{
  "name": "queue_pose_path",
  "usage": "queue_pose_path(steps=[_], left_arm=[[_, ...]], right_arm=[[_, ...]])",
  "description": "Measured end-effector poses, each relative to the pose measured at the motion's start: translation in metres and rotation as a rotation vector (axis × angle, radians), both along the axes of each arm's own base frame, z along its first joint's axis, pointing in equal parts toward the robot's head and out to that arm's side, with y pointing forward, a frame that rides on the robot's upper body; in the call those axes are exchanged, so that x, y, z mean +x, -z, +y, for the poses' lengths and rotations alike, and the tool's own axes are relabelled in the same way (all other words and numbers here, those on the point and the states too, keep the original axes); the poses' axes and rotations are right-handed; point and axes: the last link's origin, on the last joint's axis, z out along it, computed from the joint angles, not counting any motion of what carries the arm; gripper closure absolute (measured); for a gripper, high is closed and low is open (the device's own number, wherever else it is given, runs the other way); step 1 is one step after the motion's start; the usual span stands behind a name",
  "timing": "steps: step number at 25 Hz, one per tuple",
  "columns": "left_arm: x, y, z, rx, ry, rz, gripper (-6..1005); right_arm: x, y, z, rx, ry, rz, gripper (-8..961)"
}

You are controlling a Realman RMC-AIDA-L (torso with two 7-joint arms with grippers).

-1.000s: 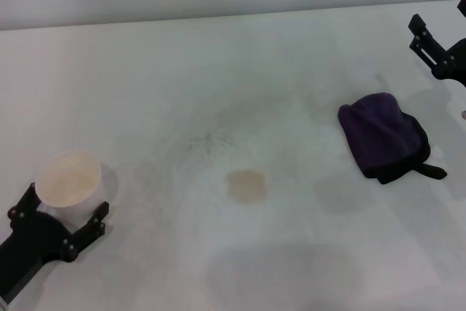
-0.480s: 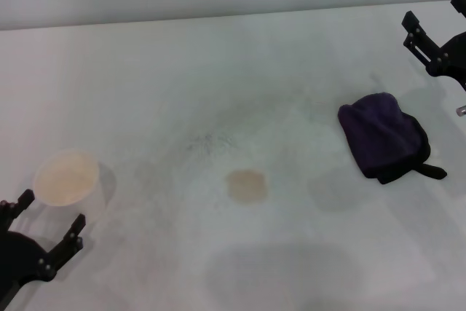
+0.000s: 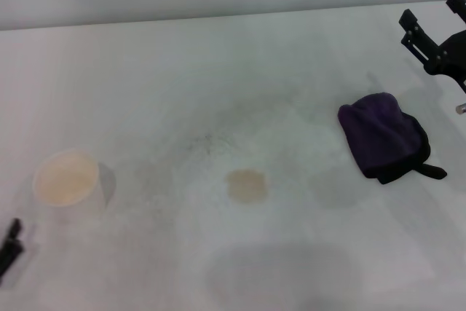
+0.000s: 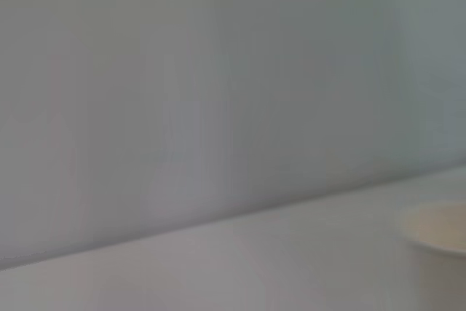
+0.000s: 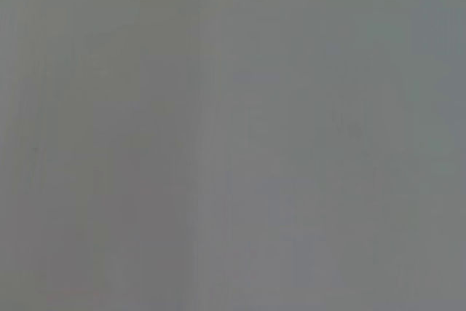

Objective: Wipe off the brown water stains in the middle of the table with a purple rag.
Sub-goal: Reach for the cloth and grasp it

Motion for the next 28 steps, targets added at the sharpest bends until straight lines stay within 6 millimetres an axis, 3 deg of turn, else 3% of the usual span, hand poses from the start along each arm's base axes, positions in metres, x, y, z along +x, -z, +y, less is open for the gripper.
queue_pose_path(steps=[5,9,13,21,28], left_arm=[[-0.005,-0.018,0.005,0.123,-0.044,-0.032,106],[-0.006,-0.03,0.007,0.2,-0.045,-0.043,106],[-0.003,-0.037,0.013,0.247,-0.023,-0.05,106],[-0.001,-0.04,0.017,0.251,-0.007,-0.049,105],[0.0,-0.041,0.02,0.256,0.001,-0.046,105]], right_arm=[[-0.009,0.001,0.014,-0.17,-0.021,0.195,93],[-0.027,0.003,0.034,-0.427,-0.024,0.315,93],[-0.043,0.001,0.048,-0.706,0.026,0.318,93],[-0.056,-0.008,0.062,-1.083,0.277,0.037,93],[-0.065,-0.033,0.072,-1.19,0.459,-0.155,93]])
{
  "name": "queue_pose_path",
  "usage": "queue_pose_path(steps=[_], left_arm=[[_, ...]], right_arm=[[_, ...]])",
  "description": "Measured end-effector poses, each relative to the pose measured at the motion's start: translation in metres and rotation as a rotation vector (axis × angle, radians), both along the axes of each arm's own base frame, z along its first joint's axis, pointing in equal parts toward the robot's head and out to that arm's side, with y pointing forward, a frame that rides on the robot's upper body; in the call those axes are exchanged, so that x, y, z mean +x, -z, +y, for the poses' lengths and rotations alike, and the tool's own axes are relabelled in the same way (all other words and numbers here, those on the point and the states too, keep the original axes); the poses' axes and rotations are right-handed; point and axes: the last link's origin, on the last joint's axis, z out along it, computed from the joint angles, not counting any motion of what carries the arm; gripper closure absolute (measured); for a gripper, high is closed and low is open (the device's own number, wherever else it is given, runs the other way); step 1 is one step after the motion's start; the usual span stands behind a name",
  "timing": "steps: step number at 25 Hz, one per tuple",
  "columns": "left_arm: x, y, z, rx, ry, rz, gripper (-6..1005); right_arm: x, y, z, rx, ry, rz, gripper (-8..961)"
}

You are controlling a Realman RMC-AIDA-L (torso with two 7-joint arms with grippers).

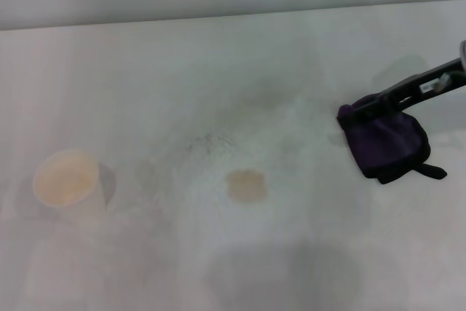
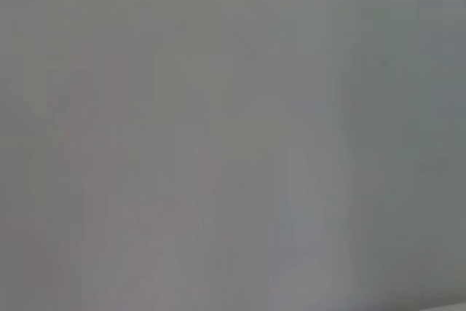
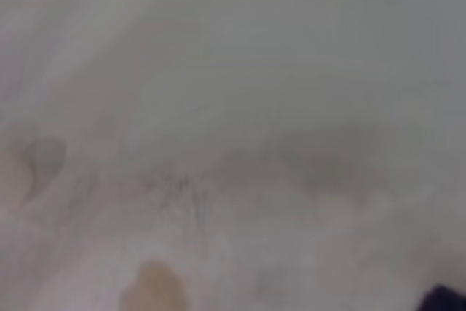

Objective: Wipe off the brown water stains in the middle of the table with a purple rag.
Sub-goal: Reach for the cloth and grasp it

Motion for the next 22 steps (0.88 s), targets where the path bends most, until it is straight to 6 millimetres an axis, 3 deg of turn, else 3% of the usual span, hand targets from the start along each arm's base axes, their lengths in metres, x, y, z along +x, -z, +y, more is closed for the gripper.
queue_pose_path(steps=[4,8,14,22], left_arm=[[0.001,-0.001,0.004,0.003,0.007,0.003,105],[0.002,-0.001,0.006,0.003,0.015,0.006,105],[0.004,-0.001,0.009,0.005,0.021,0.008,105],[0.006,-0.002,0.016,0.003,0.029,0.011,105]], right_arm=[[-0.01,-0.015,0.007,-0.039,0.006,-0.073,93],[-0.015,-0.017,0.015,-0.07,-0.004,-0.201,93],[-0.019,-0.003,0.021,-0.103,0.019,-0.389,95],[-0.032,0.014,0.022,-0.101,0.045,-0.474,96]])
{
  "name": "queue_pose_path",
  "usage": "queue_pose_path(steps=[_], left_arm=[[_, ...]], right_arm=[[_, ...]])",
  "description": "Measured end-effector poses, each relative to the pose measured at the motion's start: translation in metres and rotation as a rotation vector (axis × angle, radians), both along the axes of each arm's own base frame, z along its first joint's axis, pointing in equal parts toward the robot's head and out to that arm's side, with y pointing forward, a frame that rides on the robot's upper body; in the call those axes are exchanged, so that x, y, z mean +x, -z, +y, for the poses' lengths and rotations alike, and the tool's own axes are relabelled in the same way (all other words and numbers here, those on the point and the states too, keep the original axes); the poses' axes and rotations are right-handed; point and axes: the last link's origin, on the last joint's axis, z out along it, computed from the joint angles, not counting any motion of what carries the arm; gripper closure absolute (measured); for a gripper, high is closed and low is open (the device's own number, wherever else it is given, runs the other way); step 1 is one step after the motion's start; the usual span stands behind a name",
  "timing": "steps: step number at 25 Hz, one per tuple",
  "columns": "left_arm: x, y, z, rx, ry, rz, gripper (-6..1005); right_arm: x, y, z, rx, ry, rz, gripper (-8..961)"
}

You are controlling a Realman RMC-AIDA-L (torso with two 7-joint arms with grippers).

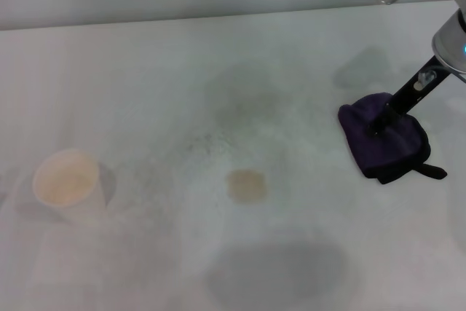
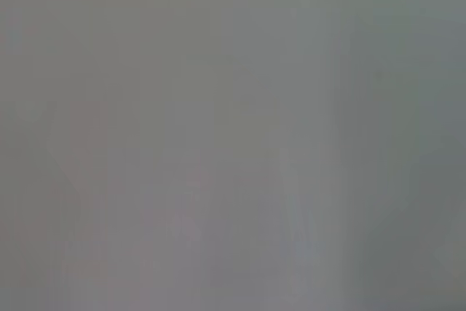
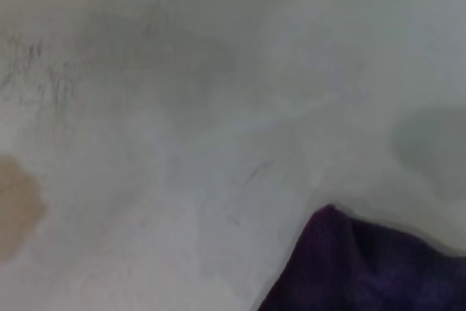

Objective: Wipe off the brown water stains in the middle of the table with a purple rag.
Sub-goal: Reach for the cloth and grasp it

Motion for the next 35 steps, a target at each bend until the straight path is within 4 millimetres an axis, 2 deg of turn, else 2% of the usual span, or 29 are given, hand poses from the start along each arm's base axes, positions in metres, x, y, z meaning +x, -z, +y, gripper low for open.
queue_pose_path(steps=[19,27,33,35], left_arm=[[0.005,0.001,0.008,-0.001,0.02,-0.001,105],[0.005,0.001,0.009,-0.003,0.024,-0.001,105],[0.007,0.001,0.011,-0.004,0.03,-0.001,105],[0.007,0.001,0.012,-0.004,0.031,-0.001,105]], right_arm=[[0.009,0.009,0.003,0.026,0.053,-0.092,96],[0.019,0.019,0.002,0.017,0.039,-0.119,133],[0.024,0.022,0.003,0.024,0.033,-0.125,284],[0.024,0.023,0.003,0.023,0.027,-0.129,283]])
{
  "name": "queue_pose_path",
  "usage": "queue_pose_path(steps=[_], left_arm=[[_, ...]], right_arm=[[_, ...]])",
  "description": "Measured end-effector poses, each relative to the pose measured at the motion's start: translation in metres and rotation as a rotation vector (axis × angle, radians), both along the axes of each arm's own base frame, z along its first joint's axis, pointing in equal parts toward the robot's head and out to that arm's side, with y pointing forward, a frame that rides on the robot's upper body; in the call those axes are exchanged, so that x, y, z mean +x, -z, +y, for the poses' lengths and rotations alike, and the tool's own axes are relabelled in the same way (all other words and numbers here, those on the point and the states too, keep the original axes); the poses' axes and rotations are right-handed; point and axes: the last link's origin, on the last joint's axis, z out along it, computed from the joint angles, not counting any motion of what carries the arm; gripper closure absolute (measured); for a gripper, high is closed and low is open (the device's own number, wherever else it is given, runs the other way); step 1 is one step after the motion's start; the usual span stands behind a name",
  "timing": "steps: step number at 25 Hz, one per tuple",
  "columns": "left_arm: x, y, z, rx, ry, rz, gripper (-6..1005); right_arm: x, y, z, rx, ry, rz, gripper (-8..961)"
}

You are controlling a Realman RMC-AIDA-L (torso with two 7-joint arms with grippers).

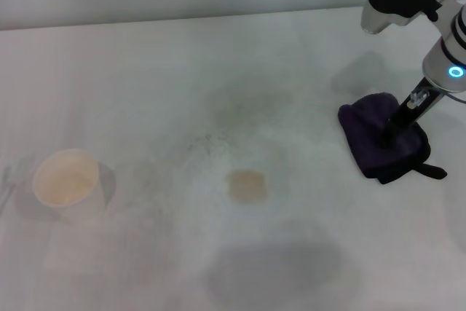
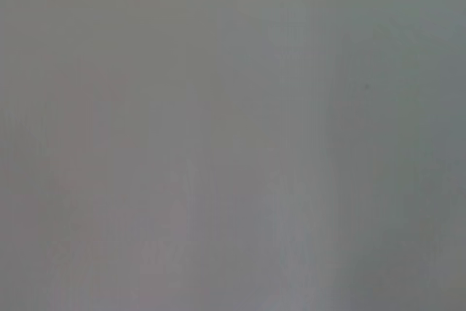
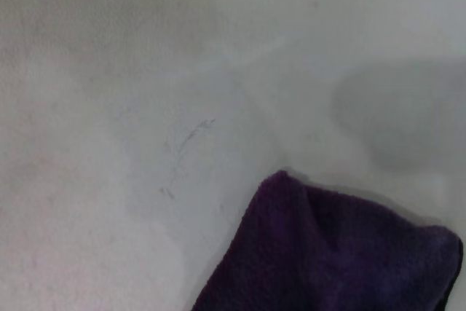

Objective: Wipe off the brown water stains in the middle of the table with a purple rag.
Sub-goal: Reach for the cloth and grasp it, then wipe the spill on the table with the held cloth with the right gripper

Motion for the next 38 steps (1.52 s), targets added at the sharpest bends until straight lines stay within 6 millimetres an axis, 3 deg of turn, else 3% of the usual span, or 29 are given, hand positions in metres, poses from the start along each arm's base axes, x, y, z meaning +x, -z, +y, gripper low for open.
queue_pose_path(steps=[19,26,33,38], left_arm=[[0.002,-0.001,0.005,0.004,0.01,0.006,104],[0.003,-0.001,0.006,0.003,0.012,0.006,104],[0.002,-0.001,0.006,0.003,0.012,0.006,104],[0.002,-0.002,0.006,0.008,0.006,0.004,104]], right_arm=[[-0.002,0.01,-0.003,-0.053,-0.021,-0.035,456],[-0.005,0.014,-0.004,-0.073,-0.034,-0.045,675],[-0.017,0.026,-0.007,-0.124,-0.077,-0.031,772],[-0.04,0.047,-0.015,-0.211,-0.145,0.018,782]])
